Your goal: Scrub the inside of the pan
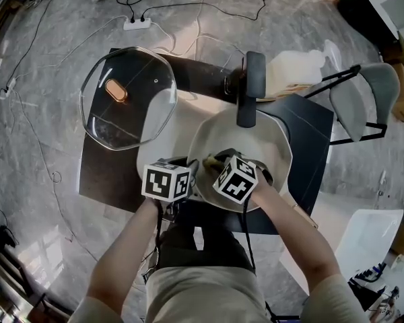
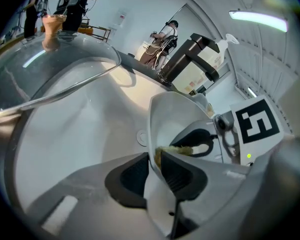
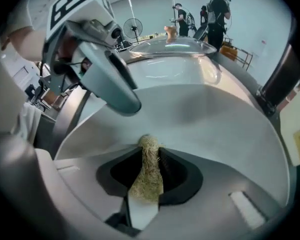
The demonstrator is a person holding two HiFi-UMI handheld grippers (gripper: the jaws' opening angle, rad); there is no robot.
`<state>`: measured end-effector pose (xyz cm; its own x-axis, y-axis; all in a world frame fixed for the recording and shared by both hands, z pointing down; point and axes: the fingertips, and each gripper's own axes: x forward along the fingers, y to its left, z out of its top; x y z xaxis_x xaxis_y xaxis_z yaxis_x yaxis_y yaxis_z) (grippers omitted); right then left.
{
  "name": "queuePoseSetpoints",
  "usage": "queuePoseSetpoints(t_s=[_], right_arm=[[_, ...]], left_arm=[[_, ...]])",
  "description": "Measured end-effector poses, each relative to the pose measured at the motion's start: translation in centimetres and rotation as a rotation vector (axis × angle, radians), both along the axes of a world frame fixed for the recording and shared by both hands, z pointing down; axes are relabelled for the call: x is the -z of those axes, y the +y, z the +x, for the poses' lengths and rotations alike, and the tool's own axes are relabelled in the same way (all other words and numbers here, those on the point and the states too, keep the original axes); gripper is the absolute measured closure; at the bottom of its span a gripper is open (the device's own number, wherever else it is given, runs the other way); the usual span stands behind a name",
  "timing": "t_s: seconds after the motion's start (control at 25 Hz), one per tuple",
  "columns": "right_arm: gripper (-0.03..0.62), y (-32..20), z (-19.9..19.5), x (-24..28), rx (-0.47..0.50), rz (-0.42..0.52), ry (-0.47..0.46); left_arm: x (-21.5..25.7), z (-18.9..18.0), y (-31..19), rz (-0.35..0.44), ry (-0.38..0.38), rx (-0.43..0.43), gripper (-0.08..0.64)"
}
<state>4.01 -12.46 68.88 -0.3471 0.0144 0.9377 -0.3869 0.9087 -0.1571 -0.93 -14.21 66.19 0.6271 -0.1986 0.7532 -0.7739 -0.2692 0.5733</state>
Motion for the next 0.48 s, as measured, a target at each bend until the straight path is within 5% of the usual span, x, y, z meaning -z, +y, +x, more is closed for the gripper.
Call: queuePoseSetpoints(t_s=[0.28, 0.48], right_arm=[[0.483, -6.3, 1.7, -0.4, -0.023, 0.218, 0.057], [0.485, -8.9, 5.4, -0.3, -0.001, 0.353, 0.185]], left_arm=[[0.0, 0.0, -0.1, 0.007, -0.005, -0.008, 0.474], [-0.1, 0.0, -0.2, 0.013, 0.000, -0.020, 0.471]])
